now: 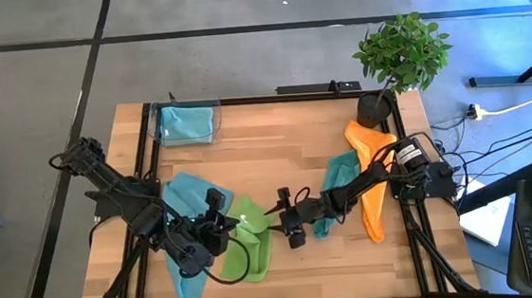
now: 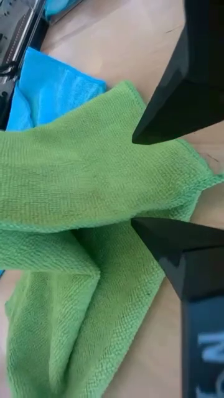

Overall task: Fold microfiber towels
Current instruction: Fold the green microfiber cloth

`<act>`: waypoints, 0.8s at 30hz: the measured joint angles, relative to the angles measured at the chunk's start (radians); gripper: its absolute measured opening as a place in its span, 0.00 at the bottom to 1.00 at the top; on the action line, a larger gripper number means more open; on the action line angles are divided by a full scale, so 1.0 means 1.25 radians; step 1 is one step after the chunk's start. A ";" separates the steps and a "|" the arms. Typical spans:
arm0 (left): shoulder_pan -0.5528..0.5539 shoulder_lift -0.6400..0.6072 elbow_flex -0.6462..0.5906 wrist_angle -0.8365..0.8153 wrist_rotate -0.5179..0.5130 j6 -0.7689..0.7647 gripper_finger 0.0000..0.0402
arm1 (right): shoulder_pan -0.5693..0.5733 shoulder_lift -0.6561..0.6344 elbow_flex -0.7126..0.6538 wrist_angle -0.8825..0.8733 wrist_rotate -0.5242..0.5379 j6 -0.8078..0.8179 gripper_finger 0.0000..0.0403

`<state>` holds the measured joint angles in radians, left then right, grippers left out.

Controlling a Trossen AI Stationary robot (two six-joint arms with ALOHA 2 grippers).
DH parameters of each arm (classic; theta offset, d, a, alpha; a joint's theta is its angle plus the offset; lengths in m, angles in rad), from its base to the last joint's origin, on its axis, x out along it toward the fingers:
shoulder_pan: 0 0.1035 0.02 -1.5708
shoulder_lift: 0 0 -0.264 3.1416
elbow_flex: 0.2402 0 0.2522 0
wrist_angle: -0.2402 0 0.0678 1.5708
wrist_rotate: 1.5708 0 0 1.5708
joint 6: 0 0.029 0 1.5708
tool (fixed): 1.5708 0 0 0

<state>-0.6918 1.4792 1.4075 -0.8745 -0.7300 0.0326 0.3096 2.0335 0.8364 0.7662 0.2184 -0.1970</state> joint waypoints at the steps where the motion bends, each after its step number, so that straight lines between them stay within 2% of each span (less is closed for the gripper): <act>1: 0.000 0.000 0.000 0.000 0.000 0.000 0.00 | 0.000 0.000 0.000 -0.005 -0.016 -0.008 0.48; 4: 0.000 0.000 0.000 -0.001 0.000 0.000 0.00 | 0.000 0.000 0.000 -0.014 -0.049 -0.014 0.45; 16: 0.000 0.000 0.000 -0.001 0.000 0.000 0.00 | -0.026 0.004 0.000 0.001 -0.048 -0.020 0.46; 20: 0.000 0.000 0.000 -0.001 0.000 0.000 0.00 | -0.032 0.032 0.000 0.044 -0.093 -0.019 0.46; 24: 0.000 0.000 0.000 -0.003 -0.001 0.000 0.00 | -0.026 0.061 0.001 0.068 -0.069 -0.027 0.45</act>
<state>-0.6918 1.4796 1.4075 -0.8777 -0.7307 0.0328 0.2765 2.1097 0.8377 0.8508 0.1325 -0.2310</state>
